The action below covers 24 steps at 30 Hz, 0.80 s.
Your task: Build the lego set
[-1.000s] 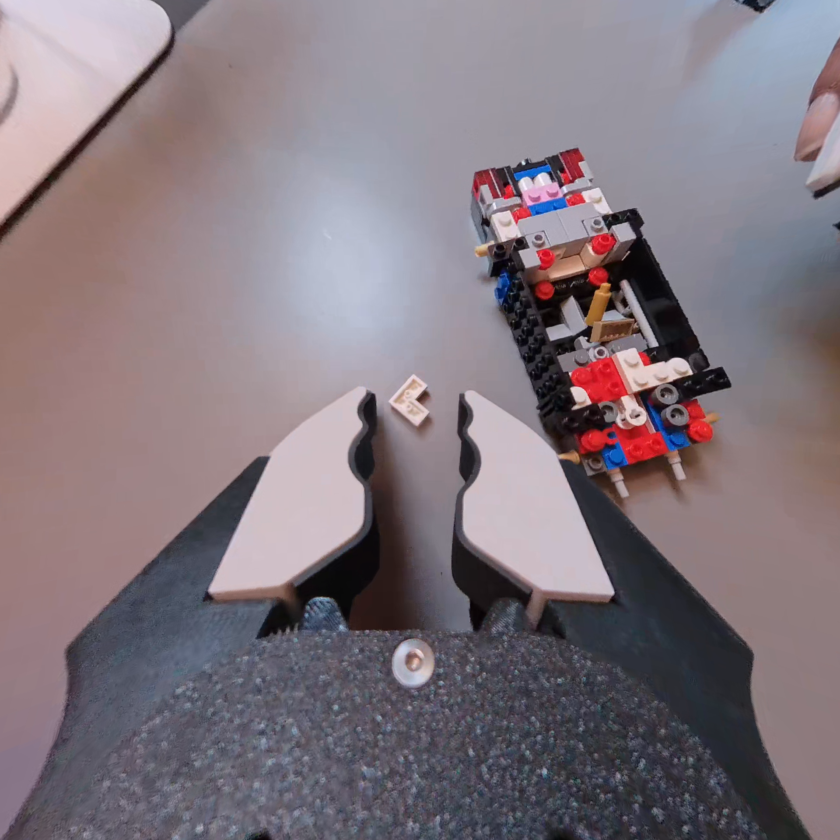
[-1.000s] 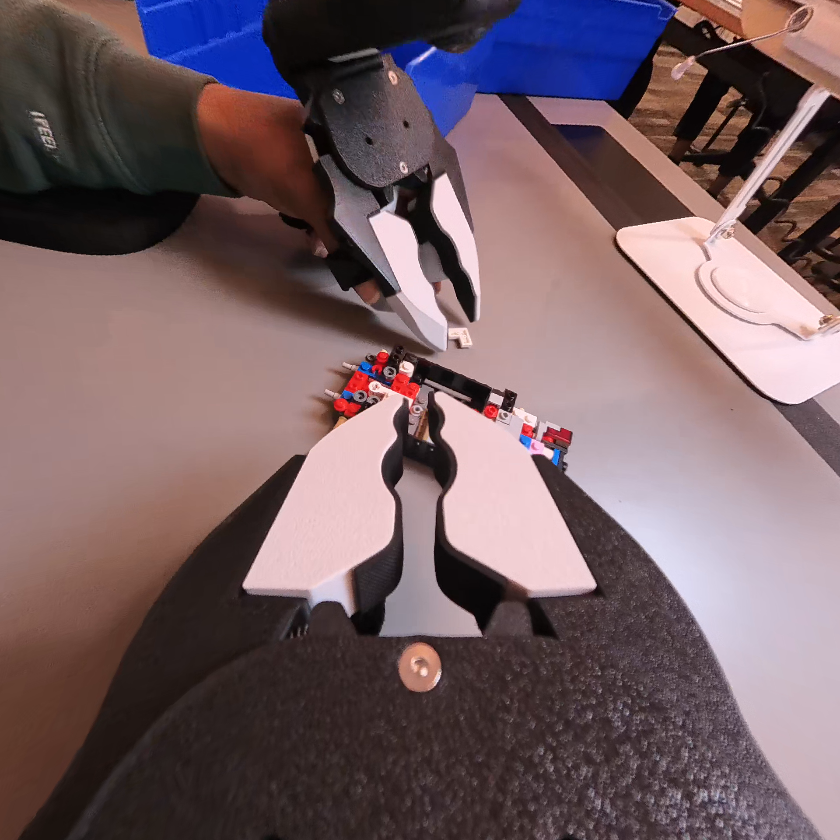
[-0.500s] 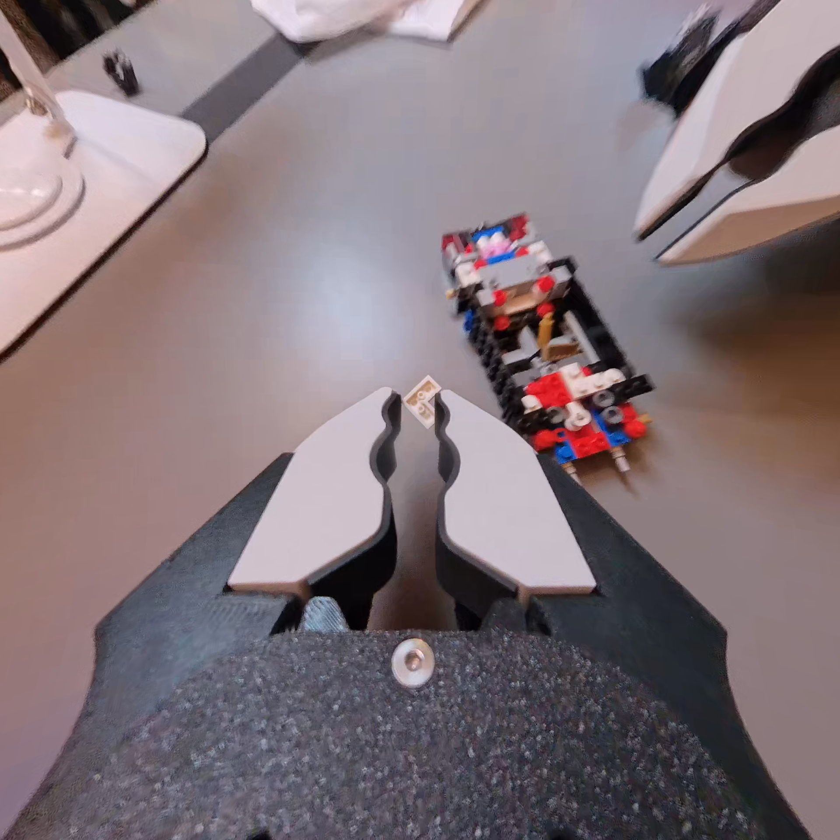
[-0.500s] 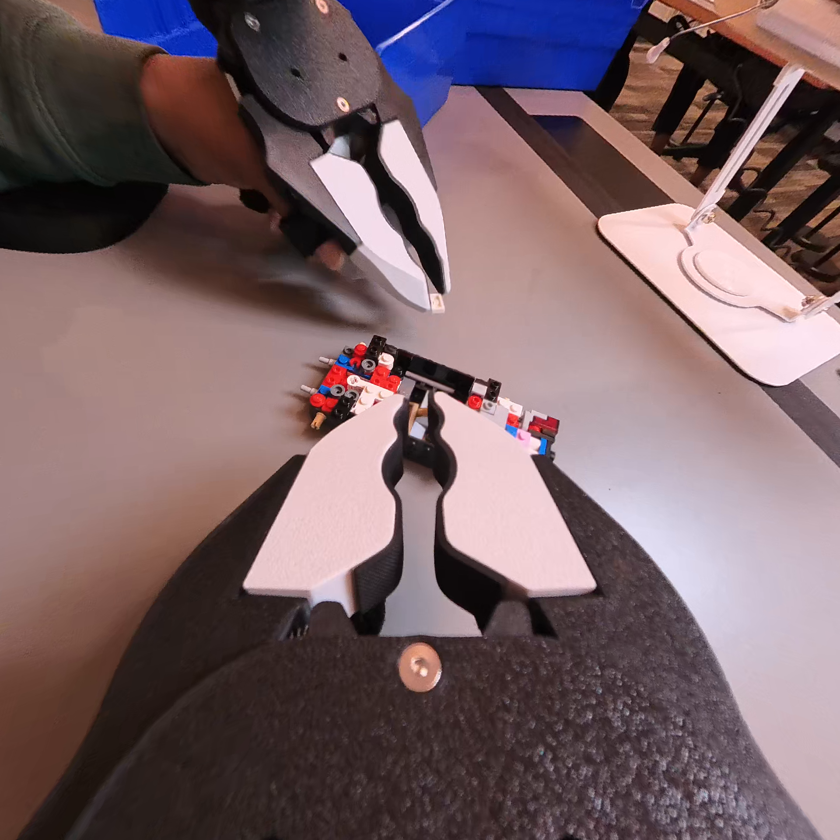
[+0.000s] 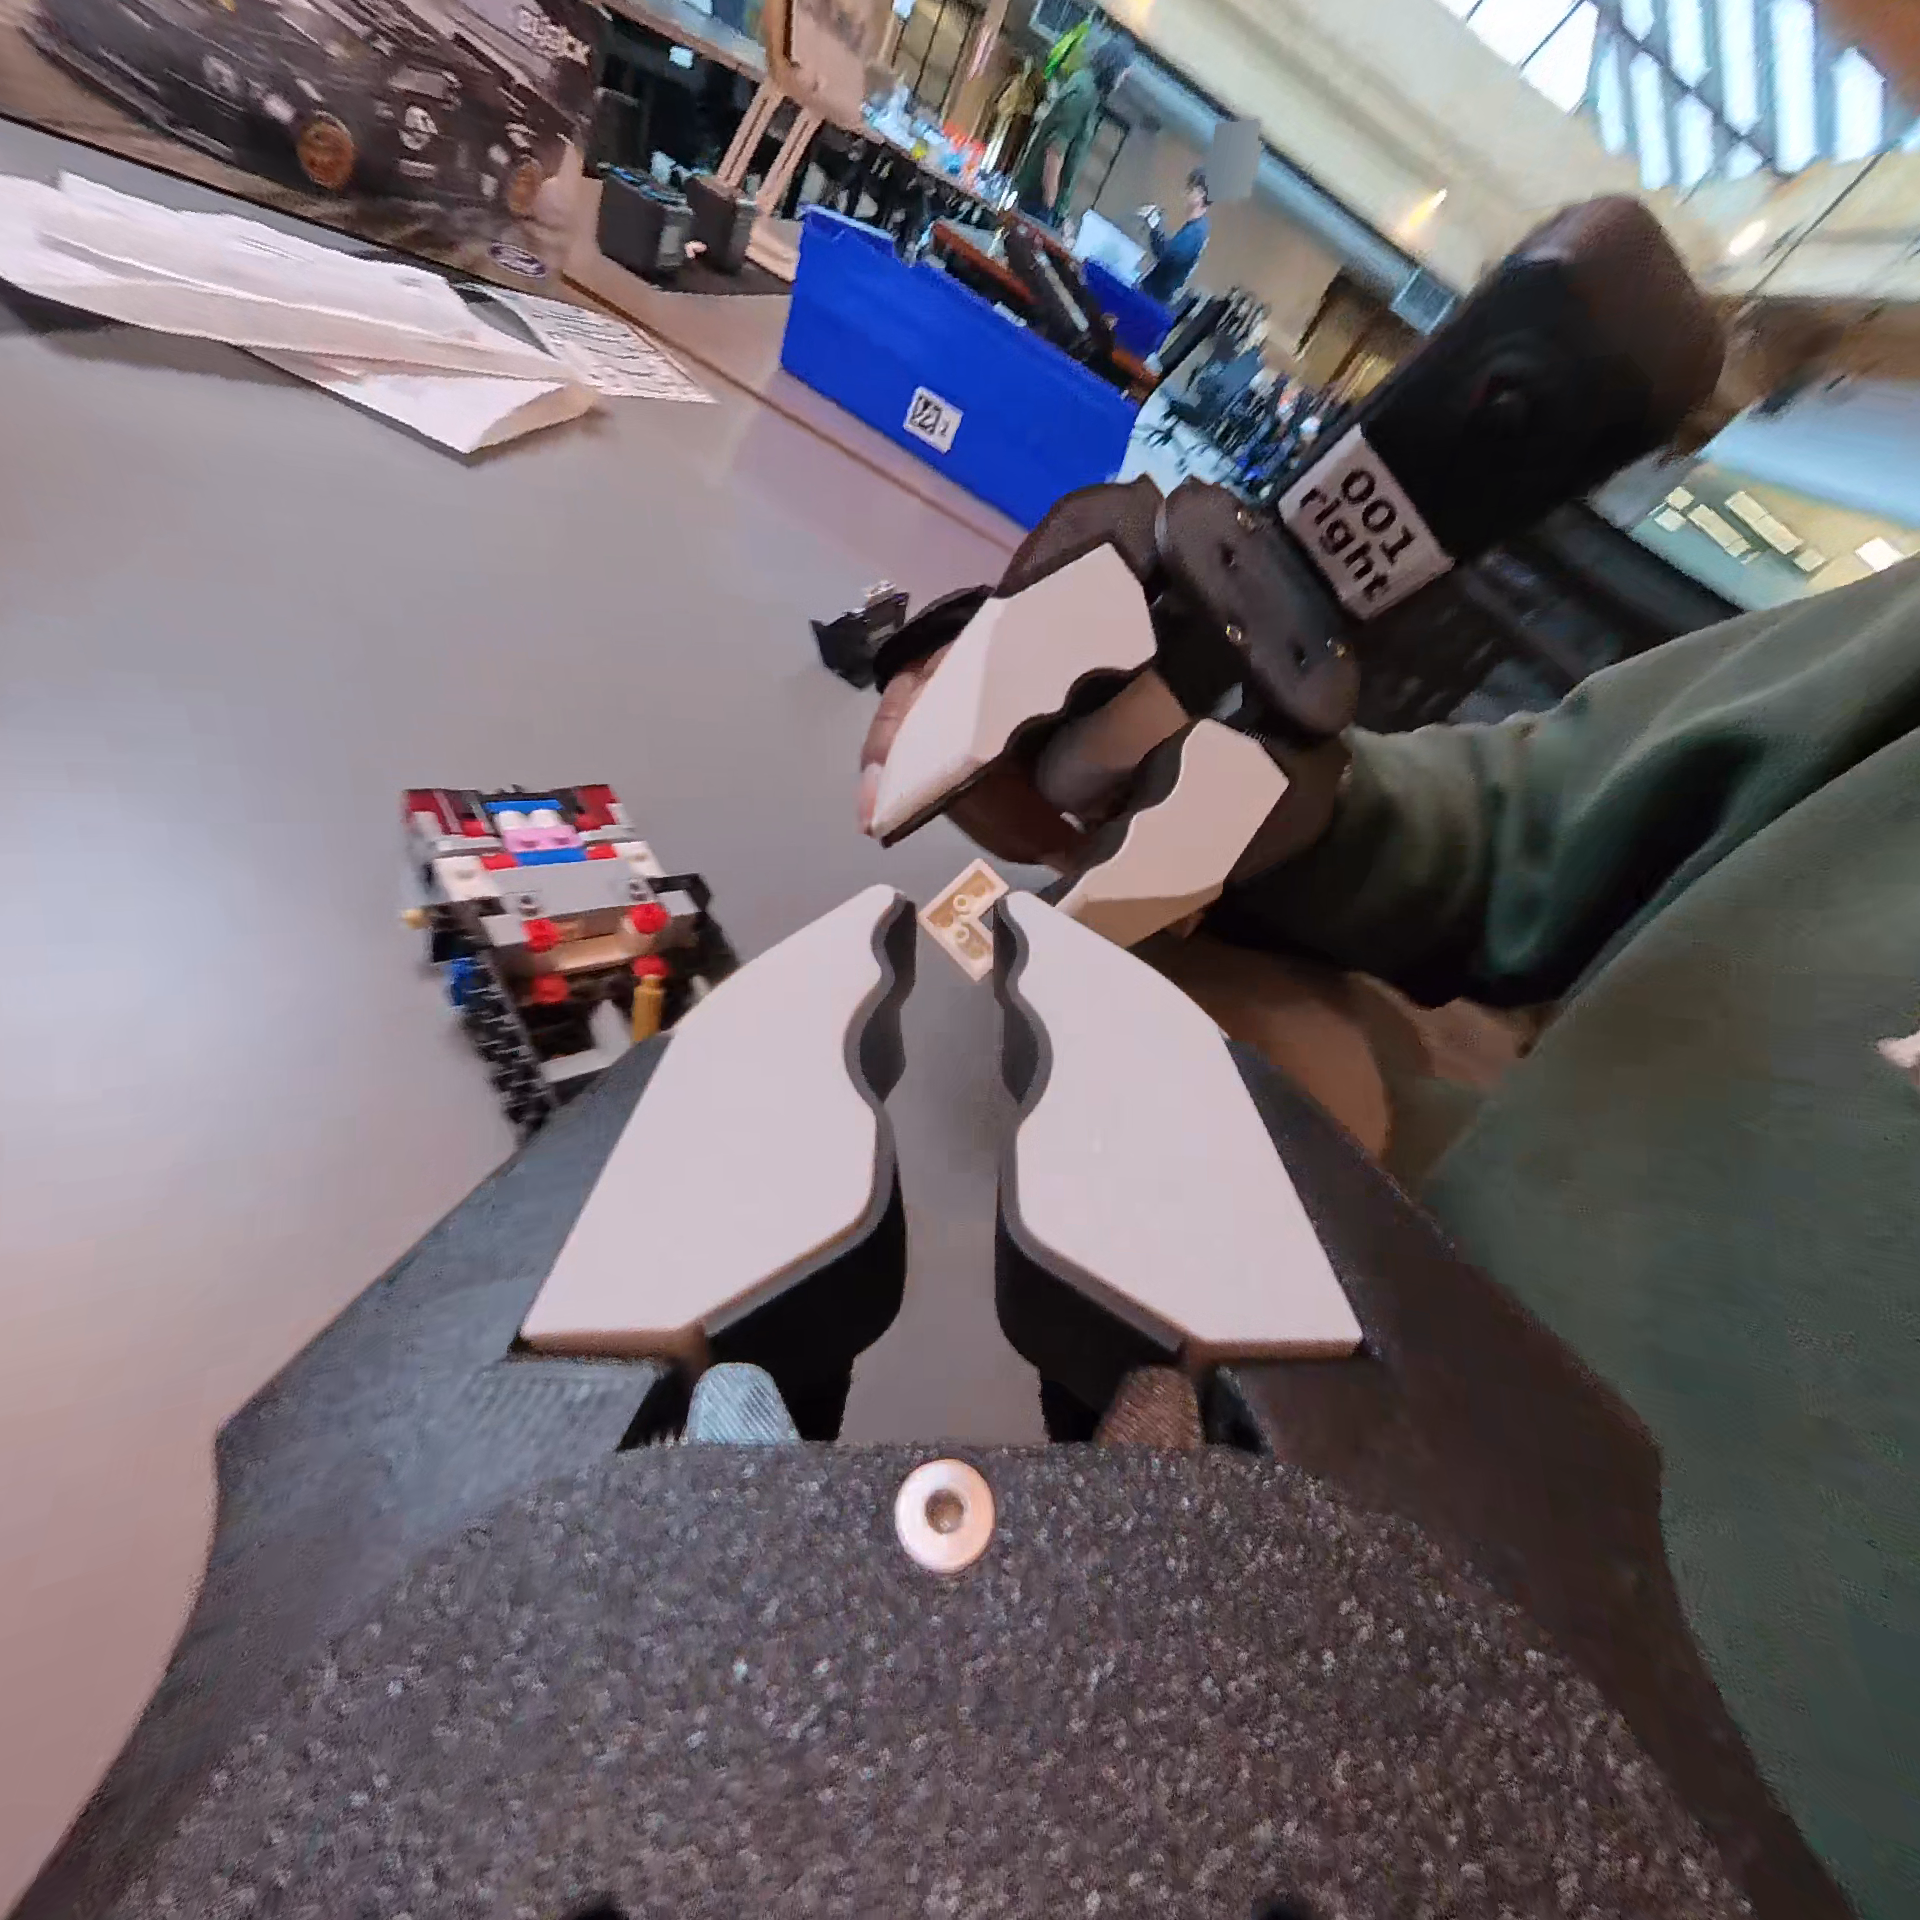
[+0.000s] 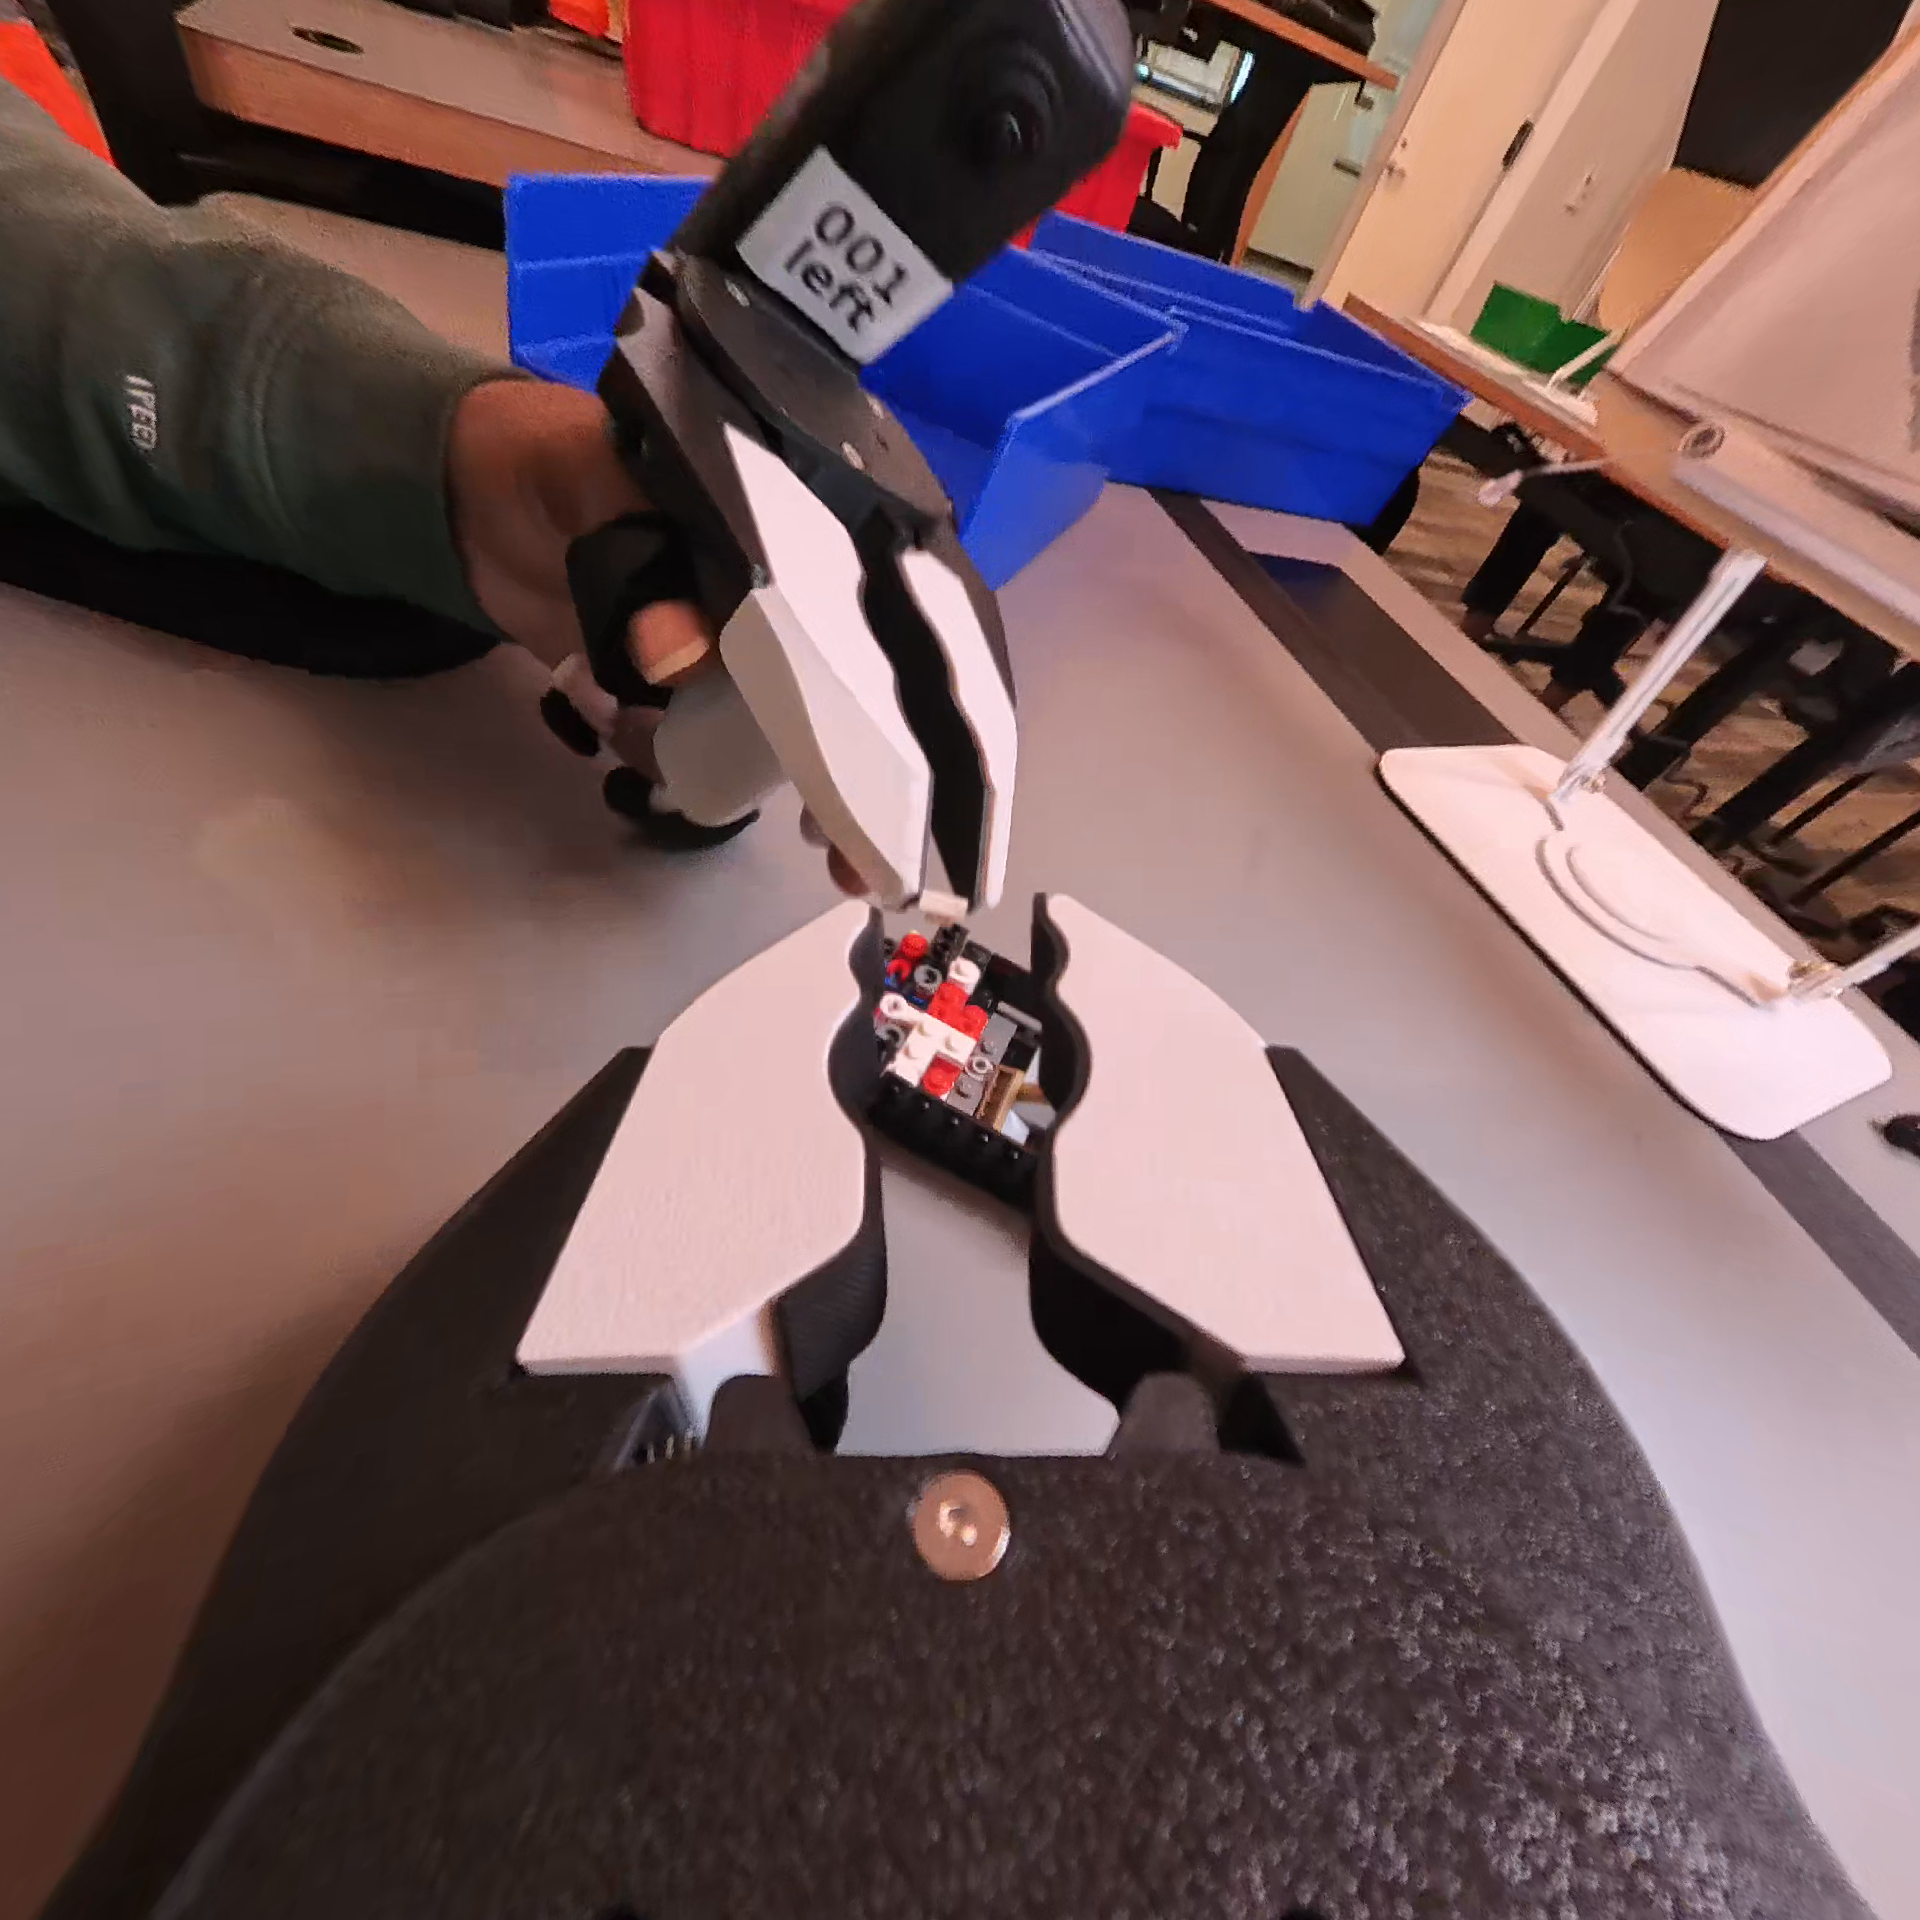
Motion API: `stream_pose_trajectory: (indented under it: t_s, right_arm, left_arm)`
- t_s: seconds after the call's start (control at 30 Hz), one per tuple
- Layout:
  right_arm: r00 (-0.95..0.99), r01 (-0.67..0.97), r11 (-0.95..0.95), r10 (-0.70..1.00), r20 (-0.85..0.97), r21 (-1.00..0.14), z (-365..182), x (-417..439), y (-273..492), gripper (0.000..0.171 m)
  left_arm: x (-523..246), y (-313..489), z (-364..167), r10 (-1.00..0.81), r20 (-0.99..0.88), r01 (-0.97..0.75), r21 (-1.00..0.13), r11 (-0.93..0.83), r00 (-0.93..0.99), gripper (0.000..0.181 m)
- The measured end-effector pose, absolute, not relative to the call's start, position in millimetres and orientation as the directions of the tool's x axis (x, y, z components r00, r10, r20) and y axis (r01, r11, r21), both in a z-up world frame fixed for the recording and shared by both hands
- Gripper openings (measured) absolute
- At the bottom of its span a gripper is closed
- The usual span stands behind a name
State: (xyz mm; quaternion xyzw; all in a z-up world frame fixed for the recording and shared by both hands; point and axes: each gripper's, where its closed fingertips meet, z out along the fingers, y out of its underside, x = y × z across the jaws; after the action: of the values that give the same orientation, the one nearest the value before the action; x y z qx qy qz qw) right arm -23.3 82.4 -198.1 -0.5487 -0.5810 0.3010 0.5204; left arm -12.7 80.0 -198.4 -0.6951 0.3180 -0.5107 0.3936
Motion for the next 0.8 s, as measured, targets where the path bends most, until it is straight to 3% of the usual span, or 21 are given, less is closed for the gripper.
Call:
stream_pose_trajectory:
  t_s: [0.2, 0.4, 0.57, 0.63, 0.8]
  right_arm:
    - [0.157, 0.289, 0.268, 0.934, 0.321, -0.919, -187.1, -23.9, 78.3, 0.017]
    - [0.135, 0.276, 0.247, 0.947, 0.292, -0.929, -185.5, -23.0, 75.0, 0.017]
    - [0.092, 0.377, 0.202, 0.963, 0.253, -0.904, -196.7, -11.5, 81.2, 0.016]
    - [0.075, 0.488, 0.162, 0.971, 0.226, -0.858, -213.1, -0.3, 88.0, 0.008]
    - [0.041, 0.656, 0.098, 0.986, 0.165, -0.748, -250.3, 15.9, 91.4, 0.013]
  left_arm:
    - [-11.8, 81.1, -187.0, -0.75, 0.645, 0.11, -0.764, -0.636, 0.148, 0.014]
    - [-10.6, 77.6, -185.2, -0.694, 0.718, 0.135, -0.694, -0.707, 0.055, 0.014]
    - [-19.8, 88.2, -187.3, -0.734, 0.664, 0.142, -0.747, -0.649, 0.143, 0.023]
    - [-30.8, 99.2, -187.8, -0.748, 0.625, 0.154, -0.78, -0.606, 0.224, 0.024]
    - [-49.7, 114.7, -192.5, -0.755, 0.551, 0.139, -0.83, -0.541, 0.355, 0.023]
